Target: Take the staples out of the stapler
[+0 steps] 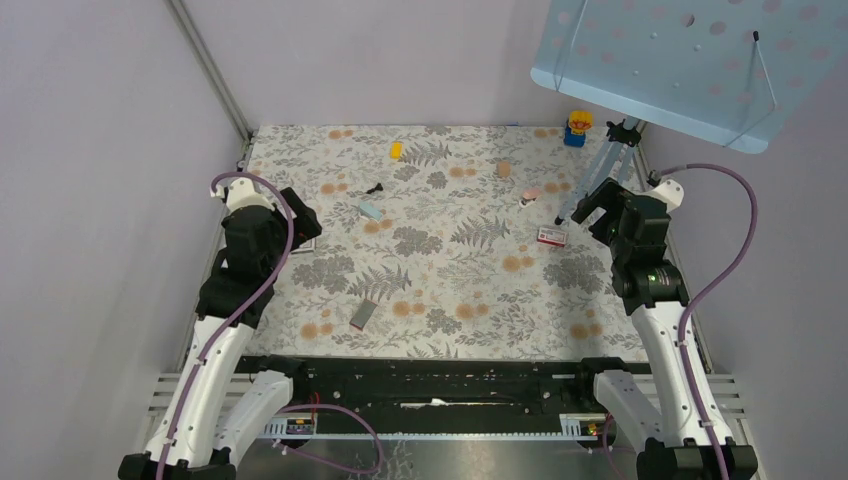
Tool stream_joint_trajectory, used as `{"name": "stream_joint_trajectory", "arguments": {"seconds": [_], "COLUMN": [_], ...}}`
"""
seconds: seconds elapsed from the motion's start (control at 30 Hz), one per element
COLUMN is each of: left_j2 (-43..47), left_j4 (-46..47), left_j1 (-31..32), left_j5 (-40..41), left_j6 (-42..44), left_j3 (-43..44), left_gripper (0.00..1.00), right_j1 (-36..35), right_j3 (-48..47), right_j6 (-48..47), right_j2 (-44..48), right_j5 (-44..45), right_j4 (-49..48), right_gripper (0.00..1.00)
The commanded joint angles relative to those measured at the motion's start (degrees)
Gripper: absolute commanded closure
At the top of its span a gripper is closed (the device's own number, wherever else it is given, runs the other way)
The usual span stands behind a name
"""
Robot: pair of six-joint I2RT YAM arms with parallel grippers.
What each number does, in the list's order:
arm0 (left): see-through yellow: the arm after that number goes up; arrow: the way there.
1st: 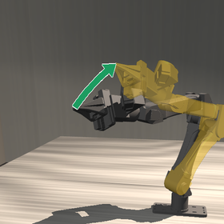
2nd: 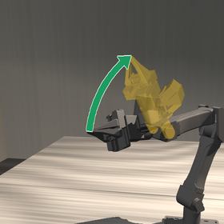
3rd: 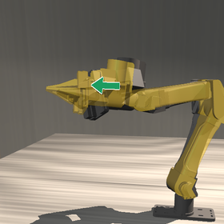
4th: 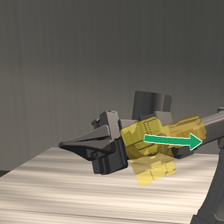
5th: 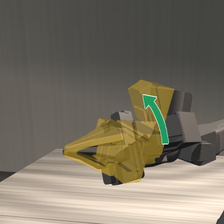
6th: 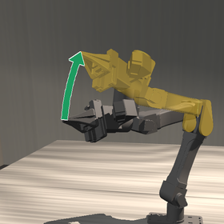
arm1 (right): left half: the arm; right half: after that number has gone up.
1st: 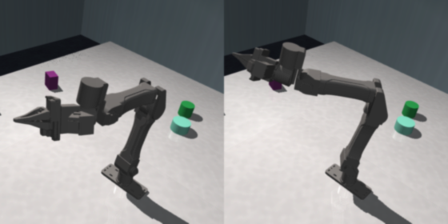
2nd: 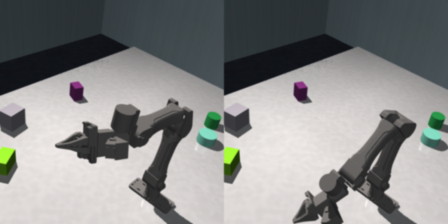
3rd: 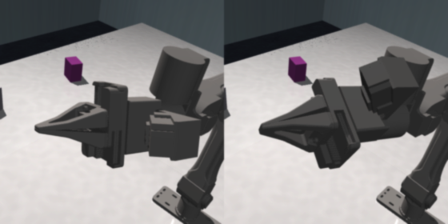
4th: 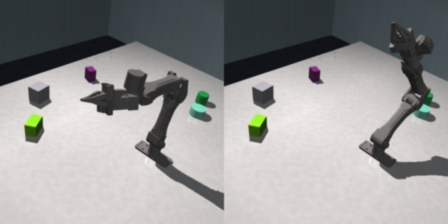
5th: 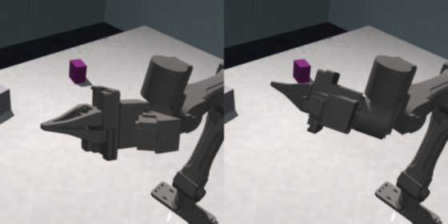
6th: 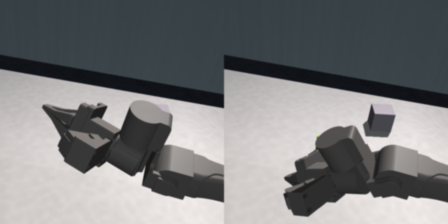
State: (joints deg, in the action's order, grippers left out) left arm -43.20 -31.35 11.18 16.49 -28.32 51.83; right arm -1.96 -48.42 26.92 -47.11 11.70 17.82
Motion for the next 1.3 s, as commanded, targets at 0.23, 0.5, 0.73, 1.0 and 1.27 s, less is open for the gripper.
{"name": "stream_joint_trajectory", "arguments": {"seconds": [0.23, 0.5, 0.73, 1.0, 1.27], "left_j2": [-1.7, -2.8, -3.8, -5.4, -6.4], "left_j4": [1.5, 1.3, 1.8, 4.6, 3.4], "left_j1": [-0.2, -0.3, -0.3, -0.4, -0.7], "left_j5": [3.3, 3.5, 2.5, -1.2, -2.2], "left_j6": [2.0, 4.2, 6.7, 7.6, 7.7], "left_j3": [1.2, 1.0, 1.0, -2.7, -3.5], "left_gripper": [0.01, 0.01, 0.01, 0.01, 0.01], "right_j1": [-0.3, -0.4, -4.2, -11.6, -11.7], "right_j3": [-2.0, -3.7, -4.5, -5.8, -7.9], "right_j6": [2.4, 2.7, 1.3, -2.2, -2.2], "right_j2": [-1.6, -9.2, -15.6, -24.6, -35.9], "right_j5": [0.7, -8.8, -8.7, 0.3, -3.1], "right_j4": [-1.3, -2.4, -3.4, -3.3, -6.5], "right_gripper": [0.00, 0.00, 0.00, 0.05, 0.11]}}
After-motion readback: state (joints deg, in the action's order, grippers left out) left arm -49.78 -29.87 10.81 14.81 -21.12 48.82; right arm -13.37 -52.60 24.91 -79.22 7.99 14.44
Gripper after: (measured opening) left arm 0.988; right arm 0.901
